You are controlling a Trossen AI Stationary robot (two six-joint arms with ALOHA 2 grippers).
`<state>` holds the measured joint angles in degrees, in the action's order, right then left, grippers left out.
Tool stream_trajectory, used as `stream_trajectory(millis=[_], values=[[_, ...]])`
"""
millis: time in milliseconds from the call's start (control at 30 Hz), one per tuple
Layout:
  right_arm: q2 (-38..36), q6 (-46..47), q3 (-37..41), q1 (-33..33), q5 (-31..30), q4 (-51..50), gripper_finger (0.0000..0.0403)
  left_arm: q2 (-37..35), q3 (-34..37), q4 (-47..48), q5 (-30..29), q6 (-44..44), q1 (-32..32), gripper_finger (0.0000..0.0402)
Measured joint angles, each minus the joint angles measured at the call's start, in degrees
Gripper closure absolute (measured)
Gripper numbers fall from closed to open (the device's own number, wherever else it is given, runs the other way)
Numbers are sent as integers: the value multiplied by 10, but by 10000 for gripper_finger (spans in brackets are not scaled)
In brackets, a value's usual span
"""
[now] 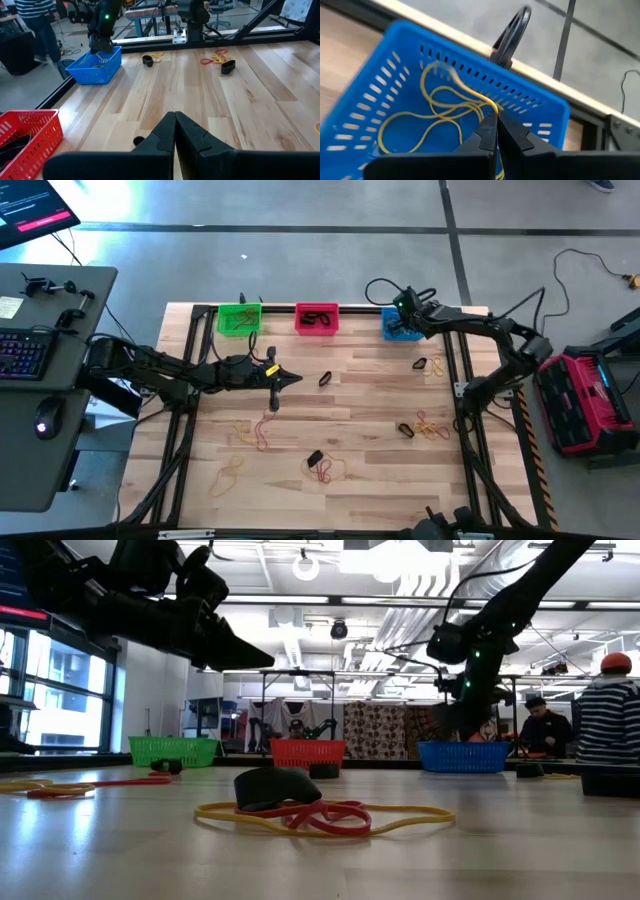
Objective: Sort rubber bands into baskets
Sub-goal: Put the yellow rubber band into the blue bin
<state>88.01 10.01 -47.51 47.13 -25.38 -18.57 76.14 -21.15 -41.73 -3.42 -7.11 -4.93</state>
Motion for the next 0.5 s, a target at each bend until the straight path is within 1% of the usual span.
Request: stream_trajectory(millis=[100, 267, 367, 500], values=[[14, -11, 0, 7, 16, -1, 403, 0, 0, 3, 0, 0, 0, 402], [26, -7, 0, 16, 19, -5, 394, 0, 0, 4, 0, 0, 0, 401], [32, 8, 0, 21, 20, -4, 377, 0, 0, 4, 0, 5, 0, 402], [44, 26, 0, 30, 37, -3, 341, 0, 0, 4, 0, 9, 0, 402]])
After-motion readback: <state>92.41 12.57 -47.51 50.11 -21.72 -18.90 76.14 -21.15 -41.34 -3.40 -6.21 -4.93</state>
